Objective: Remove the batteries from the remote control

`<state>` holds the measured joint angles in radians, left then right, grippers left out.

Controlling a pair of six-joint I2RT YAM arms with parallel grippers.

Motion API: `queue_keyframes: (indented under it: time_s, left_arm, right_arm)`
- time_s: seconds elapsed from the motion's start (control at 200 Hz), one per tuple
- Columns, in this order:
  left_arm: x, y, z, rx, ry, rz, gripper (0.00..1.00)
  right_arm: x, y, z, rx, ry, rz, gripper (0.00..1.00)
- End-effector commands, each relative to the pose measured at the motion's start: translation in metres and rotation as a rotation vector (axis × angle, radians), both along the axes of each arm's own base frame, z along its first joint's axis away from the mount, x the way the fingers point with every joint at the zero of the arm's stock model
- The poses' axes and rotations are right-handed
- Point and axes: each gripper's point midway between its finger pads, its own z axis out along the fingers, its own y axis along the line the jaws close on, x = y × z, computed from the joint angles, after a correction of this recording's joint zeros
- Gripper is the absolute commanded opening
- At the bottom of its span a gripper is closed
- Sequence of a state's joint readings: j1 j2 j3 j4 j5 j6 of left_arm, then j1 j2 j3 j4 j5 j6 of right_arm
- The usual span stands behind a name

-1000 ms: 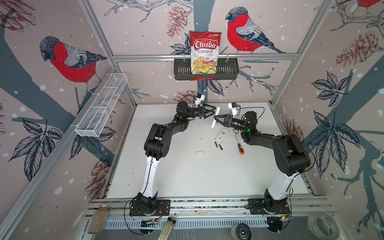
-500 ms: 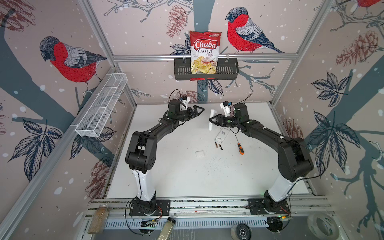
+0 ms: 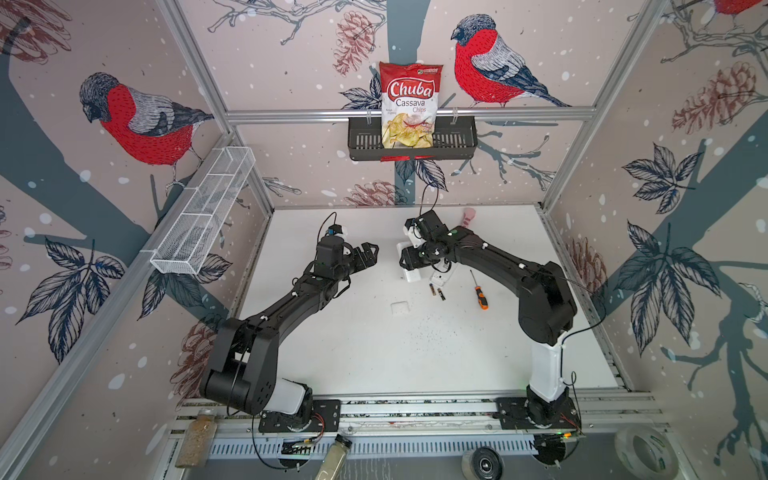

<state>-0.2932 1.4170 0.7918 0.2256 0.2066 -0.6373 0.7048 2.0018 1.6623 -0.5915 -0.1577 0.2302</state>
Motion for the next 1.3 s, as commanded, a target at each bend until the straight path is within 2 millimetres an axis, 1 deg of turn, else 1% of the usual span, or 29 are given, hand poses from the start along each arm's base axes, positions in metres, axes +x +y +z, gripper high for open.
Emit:
queue_keyframes:
  time_s: [0.0, 0.055, 0.135, 0.225, 0.31, 0.4, 0.455, 0.605, 0.72, 0.8, 0.861, 0.981, 1.066, 1.126, 1.216, 1.296]
  left_arm:
    - [-0.006, 0.007, -0.003, 0.028, -0.022, 0.016, 0.96]
    - [-0.011, 0.001, -0.004, -0.001, -0.028, -0.022, 0.96]
    - [-0.019, -0.019, 0.002, -0.087, -0.066, -0.128, 0.93]
    - [-0.021, -0.036, 0.006, -0.142, -0.058, -0.224, 0.85]
    - [-0.022, -0.051, 0.01, -0.198, -0.072, -0.306, 0.75]
    - [-0.023, -0.061, 0.016, -0.251, -0.092, -0.361, 0.65]
    - [-0.022, -0.066, 0.017, -0.268, -0.096, -0.383, 0.62]
    - [-0.022, -0.082, 0.025, -0.289, -0.115, -0.453, 0.61]
    - [-0.023, -0.092, 0.025, -0.279, -0.112, -0.473, 0.62]
    - [-0.021, -0.093, 0.021, -0.276, -0.1, -0.474, 0.62]
    - [-0.019, -0.089, 0.016, -0.264, -0.096, -0.443, 0.61]
    - [-0.017, -0.064, 0.014, -0.235, -0.154, -0.287, 0.62]
    - [-0.018, -0.045, 0.015, -0.21, -0.221, -0.181, 0.64]
    - [-0.021, -0.035, 0.013, -0.192, -0.262, -0.121, 0.66]
    - [-0.028, -0.035, 0.02, -0.186, -0.341, -0.092, 0.68]
    - [-0.033, -0.046, 0.021, -0.17, -0.381, -0.076, 0.69]
  right_arm:
    - [-0.005, -0.009, -0.006, -0.08, -0.01, -0.002, 0.37]
    - [-0.009, -0.007, -0.004, -0.068, -0.017, 0.008, 0.37]
    - [-0.015, -0.003, 0.003, -0.037, -0.036, 0.031, 0.37]
    - [-0.023, 0.0, 0.009, 0.001, -0.054, 0.057, 0.37]
    - [-0.031, 0.002, 0.015, 0.047, -0.069, 0.089, 0.36]
    - [-0.035, 0.001, 0.023, 0.073, -0.093, 0.103, 0.36]
    - [-0.036, 0.001, 0.026, 0.078, -0.102, 0.109, 0.36]
    - [-0.036, 0.002, 0.027, 0.078, -0.105, 0.125, 0.36]
    - [-0.032, 0.005, 0.025, 0.077, -0.107, 0.127, 0.36]
    - [-0.029, 0.007, 0.025, 0.077, -0.112, 0.118, 0.35]
    - [-0.023, 0.004, 0.023, 0.074, -0.111, 0.09, 0.35]
    - [-0.003, -0.008, 0.02, 0.114, -0.061, -0.009, 0.35]
    - [0.011, -0.017, 0.022, 0.182, -0.023, -0.085, 0.36]
    - [0.024, -0.026, 0.026, 0.223, -0.006, -0.159, 0.35]
    - [0.042, -0.038, 0.03, 0.274, 0.022, -0.261, 0.33]
    - [0.053, -0.044, 0.035, 0.3, 0.03, -0.329, 0.33]
